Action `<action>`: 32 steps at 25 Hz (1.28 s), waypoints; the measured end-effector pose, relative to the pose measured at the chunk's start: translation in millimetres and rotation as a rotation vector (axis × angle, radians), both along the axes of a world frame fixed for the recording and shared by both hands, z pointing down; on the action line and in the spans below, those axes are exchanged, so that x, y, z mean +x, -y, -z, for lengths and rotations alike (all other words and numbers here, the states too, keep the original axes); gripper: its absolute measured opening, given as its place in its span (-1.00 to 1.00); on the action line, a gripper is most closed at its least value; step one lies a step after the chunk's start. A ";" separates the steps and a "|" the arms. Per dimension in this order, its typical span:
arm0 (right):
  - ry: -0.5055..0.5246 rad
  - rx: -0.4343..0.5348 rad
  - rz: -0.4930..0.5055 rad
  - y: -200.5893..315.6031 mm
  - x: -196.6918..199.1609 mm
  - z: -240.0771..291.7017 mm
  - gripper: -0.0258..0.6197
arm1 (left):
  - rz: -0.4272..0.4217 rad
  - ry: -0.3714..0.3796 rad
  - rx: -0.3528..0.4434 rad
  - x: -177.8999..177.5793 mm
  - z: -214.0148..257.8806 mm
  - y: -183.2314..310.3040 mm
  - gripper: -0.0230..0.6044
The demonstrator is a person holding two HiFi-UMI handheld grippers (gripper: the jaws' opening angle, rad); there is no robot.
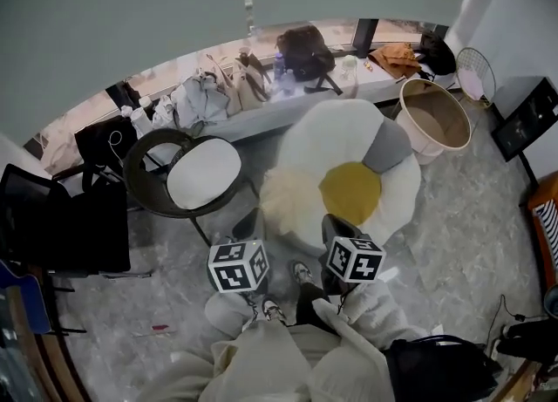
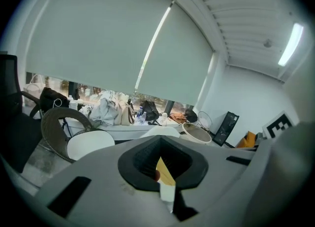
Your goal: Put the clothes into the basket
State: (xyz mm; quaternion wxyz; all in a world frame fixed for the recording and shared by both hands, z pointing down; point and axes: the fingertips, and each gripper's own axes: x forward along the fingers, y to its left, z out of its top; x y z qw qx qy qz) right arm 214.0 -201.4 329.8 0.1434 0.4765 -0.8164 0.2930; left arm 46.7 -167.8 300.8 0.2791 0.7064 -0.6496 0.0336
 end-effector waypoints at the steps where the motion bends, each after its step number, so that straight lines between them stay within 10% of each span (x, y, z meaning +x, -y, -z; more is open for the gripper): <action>1: 0.003 -0.004 0.016 7.9 -4.0 0.1 -0.84 | 0.015 -0.003 -0.006 -2.2 -0.6 4.9 -0.94; 32: -0.086 -0.310 0.186 128.0 -26.0 -179.7 -0.84 | 0.143 -0.028 -0.265 -9.2 -161.9 117.0 -0.94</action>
